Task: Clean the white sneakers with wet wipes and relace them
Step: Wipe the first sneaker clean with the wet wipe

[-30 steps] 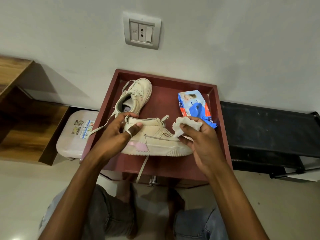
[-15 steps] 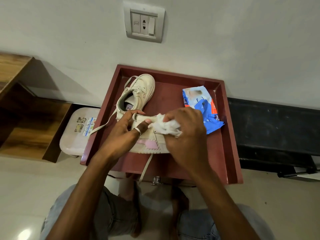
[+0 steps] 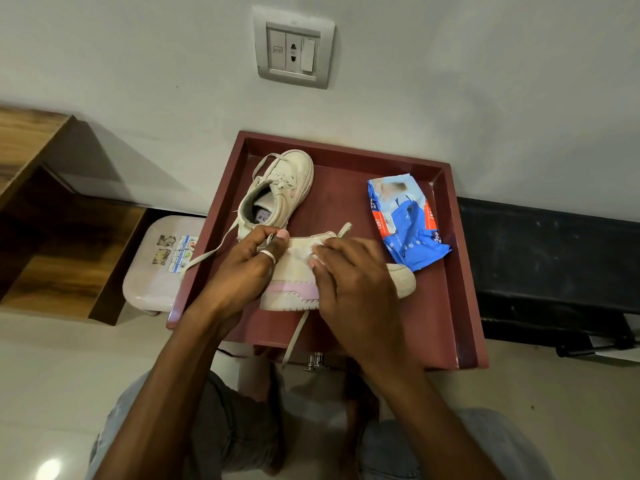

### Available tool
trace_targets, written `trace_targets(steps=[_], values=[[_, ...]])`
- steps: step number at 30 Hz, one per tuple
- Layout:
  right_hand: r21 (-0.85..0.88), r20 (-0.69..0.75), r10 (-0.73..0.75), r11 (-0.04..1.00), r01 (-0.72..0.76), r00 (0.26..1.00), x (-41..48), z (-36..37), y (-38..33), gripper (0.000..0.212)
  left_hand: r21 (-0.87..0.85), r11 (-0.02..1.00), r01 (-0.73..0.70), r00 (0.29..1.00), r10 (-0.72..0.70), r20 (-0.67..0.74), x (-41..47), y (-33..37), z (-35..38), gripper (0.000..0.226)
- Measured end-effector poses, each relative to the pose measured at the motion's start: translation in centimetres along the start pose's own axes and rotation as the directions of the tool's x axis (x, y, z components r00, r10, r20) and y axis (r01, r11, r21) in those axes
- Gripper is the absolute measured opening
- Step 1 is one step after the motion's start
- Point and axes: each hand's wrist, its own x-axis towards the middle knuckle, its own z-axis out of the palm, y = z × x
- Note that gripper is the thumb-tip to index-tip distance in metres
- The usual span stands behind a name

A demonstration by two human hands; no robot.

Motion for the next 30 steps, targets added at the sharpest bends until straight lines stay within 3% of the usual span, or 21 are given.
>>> trace_targets(steps=[5,14,20,22,27,30], values=[[0.059,-0.026,0.265,0.963,-0.263,0.964,0.9,0.3,1.6,0.019,-0.012,1.0,0.029,1.0,-0.029,0.013,-0.1,0.2,-0.2,0.018],[-0.012,0.126,-0.083,0.996,0.085,0.989,0.7,1.9,-2.9,0.029,-0.074,0.997,0.026,0.999,-0.028,-0.027,-0.2,0.5,0.1,0.03],[0.123,-0.012,0.281,0.953,-0.278,0.96,1.3,1.0,1.3,0.022,-0.062,0.997,0.052,0.997,-0.055,-0.05,0.0,0.4,0.0,0.034],[0.095,-0.008,0.232,0.968,-0.231,0.973,1.2,1.2,0.2,0.023,-0.066,0.997,0.048,0.997,-0.051,-0.049,0.0,0.4,0.1,0.032],[0.01,0.136,-0.056,0.998,0.055,0.989,0.7,2.4,-3.7,0.03,-0.091,0.995,0.048,0.996,-0.055,-0.071,0.0,0.5,0.0,0.03],[0.028,0.115,0.011,0.999,-0.015,0.993,1.0,1.8,-2.0,0.027,-0.051,0.998,0.042,0.996,-0.046,-0.08,0.0,0.5,-0.2,0.032]])
